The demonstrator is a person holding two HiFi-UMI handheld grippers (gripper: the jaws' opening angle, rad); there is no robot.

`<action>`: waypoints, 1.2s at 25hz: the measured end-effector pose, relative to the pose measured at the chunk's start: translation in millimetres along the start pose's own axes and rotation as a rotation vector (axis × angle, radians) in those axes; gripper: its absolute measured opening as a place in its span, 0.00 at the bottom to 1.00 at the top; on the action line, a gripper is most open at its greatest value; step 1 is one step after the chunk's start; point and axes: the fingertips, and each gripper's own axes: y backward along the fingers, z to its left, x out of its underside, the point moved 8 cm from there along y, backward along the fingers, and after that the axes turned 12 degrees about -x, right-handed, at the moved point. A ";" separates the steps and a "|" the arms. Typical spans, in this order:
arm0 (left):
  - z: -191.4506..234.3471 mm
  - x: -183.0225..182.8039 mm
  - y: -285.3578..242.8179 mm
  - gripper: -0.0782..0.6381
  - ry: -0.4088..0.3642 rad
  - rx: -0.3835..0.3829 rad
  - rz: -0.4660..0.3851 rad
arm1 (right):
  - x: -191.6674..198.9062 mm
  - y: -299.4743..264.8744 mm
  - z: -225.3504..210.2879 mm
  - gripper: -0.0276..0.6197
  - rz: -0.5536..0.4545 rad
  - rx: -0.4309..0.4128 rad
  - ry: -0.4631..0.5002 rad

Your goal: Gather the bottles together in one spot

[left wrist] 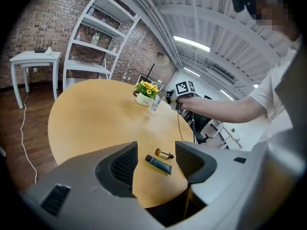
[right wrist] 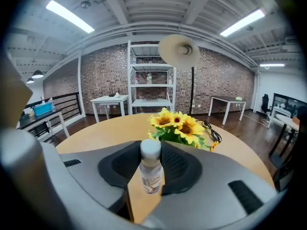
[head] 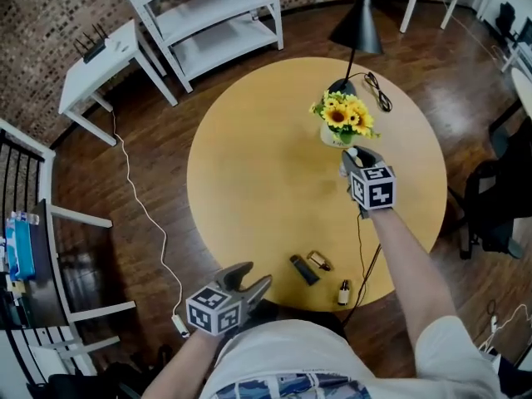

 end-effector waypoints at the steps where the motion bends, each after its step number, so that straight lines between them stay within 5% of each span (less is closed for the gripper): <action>1: -0.3 0.8 1.3 0.45 0.007 -0.016 0.001 | 1.0 -7.7 -9.9 0.26 -0.006 0.015 -0.014; 7: -3.0 3.3 1.7 0.45 0.030 -0.071 0.016 | 10.2 -41.0 -38.3 0.26 -0.051 0.076 -0.087; 13: -8.3 5.1 -1.1 0.45 0.032 -0.080 0.028 | 15.7 -53.9 -34.2 0.26 -0.067 0.125 -0.048; 30: -32.8 1.4 -12.2 0.45 -0.015 -0.081 0.025 | 13.5 -10.4 -28.0 0.44 -0.115 0.019 -0.020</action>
